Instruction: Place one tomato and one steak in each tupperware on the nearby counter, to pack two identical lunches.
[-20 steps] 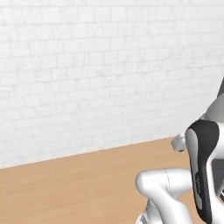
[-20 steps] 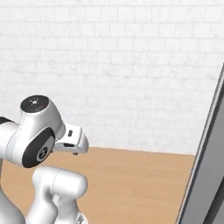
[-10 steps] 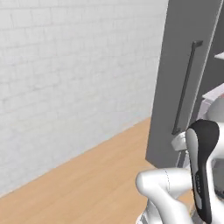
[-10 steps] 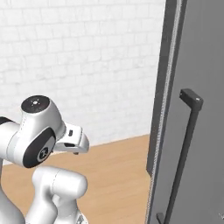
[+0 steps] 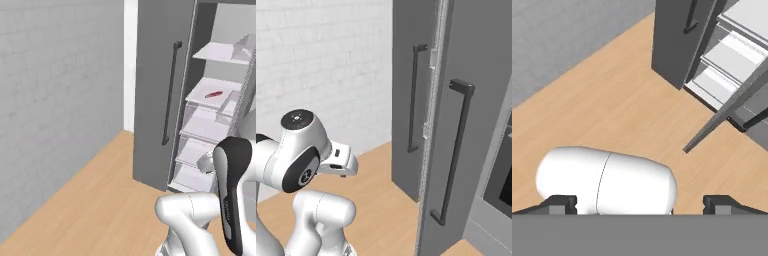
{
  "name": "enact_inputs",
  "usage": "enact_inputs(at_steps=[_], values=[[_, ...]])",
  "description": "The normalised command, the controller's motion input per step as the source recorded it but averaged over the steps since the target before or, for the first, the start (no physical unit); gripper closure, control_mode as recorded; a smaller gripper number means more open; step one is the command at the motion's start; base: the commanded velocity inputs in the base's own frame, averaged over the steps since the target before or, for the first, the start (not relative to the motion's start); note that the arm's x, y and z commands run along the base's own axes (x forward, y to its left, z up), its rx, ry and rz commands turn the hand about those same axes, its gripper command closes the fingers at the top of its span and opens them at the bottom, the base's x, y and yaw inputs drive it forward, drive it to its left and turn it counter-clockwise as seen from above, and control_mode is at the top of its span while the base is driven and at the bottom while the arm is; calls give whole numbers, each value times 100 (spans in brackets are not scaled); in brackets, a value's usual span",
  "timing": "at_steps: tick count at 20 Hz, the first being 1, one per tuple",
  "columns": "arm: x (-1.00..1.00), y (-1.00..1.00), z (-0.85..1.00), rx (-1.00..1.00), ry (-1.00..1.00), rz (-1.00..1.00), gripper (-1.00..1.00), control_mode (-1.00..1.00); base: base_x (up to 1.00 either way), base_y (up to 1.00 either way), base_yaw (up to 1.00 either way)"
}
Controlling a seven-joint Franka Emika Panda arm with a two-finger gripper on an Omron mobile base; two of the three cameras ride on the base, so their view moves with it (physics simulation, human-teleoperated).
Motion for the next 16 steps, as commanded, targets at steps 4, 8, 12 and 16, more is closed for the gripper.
enact_inputs(at_steps=[4, 8, 12, 16], values=[[0, 0, 0, 0, 0, 0, -100, 100, -17, 92, -48], [0, 0, 0, 0, 0, 0, -100, 100, -12, 84, -49], [0, 0, 0, 0, 0, 0, -100, 100, -1, 70, -54], [0, 0, 0, 0, 0, 0, -100, 100, 2, 72, -56]])
